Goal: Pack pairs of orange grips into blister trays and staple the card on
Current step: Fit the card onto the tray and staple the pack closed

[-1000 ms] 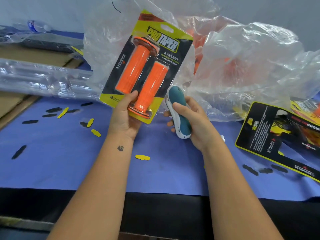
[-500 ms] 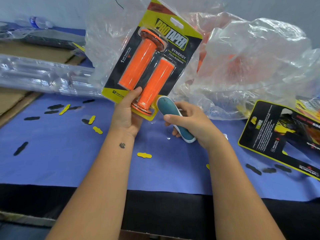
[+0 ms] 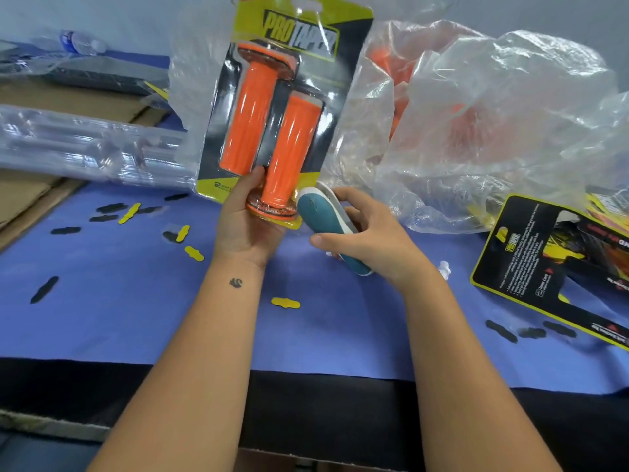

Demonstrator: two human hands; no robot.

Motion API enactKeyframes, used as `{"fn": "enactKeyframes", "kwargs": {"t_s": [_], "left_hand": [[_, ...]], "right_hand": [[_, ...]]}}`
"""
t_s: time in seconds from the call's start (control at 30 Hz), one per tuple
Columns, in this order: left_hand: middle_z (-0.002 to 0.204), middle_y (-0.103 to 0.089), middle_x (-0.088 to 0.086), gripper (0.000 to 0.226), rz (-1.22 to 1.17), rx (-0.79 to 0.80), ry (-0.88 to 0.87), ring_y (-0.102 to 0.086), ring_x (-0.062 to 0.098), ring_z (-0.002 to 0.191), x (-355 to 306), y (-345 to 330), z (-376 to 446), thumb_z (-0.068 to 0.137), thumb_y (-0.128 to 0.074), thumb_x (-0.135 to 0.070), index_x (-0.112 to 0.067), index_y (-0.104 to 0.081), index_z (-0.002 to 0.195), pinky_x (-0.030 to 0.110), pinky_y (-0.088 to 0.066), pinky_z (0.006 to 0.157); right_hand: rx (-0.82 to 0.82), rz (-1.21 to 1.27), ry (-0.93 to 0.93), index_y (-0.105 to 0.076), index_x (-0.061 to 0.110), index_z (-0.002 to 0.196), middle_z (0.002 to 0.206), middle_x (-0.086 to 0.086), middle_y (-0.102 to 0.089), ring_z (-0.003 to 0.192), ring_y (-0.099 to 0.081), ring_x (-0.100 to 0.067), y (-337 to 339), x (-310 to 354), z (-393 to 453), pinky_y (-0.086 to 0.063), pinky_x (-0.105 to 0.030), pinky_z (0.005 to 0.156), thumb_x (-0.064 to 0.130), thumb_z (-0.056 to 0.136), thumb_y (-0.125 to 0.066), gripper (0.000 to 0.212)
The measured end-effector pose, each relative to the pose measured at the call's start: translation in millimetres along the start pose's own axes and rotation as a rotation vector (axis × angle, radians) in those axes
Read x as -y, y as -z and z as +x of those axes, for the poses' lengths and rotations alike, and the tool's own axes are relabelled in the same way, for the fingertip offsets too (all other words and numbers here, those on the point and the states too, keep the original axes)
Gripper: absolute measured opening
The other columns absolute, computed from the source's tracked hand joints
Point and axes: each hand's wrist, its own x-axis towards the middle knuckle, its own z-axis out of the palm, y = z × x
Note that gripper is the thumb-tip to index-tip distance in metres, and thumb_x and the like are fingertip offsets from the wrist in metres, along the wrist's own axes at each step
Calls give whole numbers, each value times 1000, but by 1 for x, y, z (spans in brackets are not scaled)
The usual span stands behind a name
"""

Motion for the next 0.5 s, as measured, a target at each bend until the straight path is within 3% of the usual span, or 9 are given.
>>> {"fn": "enactKeyframes", "kwargs": {"t_s": [0.07, 0.17, 0.33, 0.5], "left_hand": [[70, -67, 0, 24, 54, 12, -7, -63, 15, 68, -1, 3, 1, 88, -54, -16, -17, -67, 68, 29, -49, 69], [65, -67, -2, 44, 102, 32, 0, -64, 12, 62, -4, 2, -1, 97, -46, -13, -18, -68, 58, 23, -52, 59], [61, -67, -2, 49, 148, 10, 33, -66, 11, 58, -6, 2, -1, 96, -47, -11, -17, -68, 52, 22, -52, 55], [62, -61, -1, 30, 253, -55, 50, -60, 15, 57, -6, 5, 1, 89, -57, -10, -17, -63, 61, 25, -50, 49]], "right_hand": [[-31, -2, 8, -61, 38, 106, 88, 7, -72, 75, -65, -11, -1, -1, 0, -58, -43, 74, 26, 65, -81, 47], [-52, 17, 15, -62, 38, 106, 86, 9, -72, 75, -66, -10, -1, -2, 1, -59, -44, 73, 25, 65, -80, 46], [-106, 114, 1, -61, 25, 110, 81, 5, -69, 58, -61, -14, 2, -1, 2, -55, -28, 59, 25, 70, -75, 43], [-270, 250, 16, -59, 12, 109, 83, -10, -69, 58, -57, -24, 9, -1, 4, -51, -32, 56, 32, 75, -69, 41]]}}
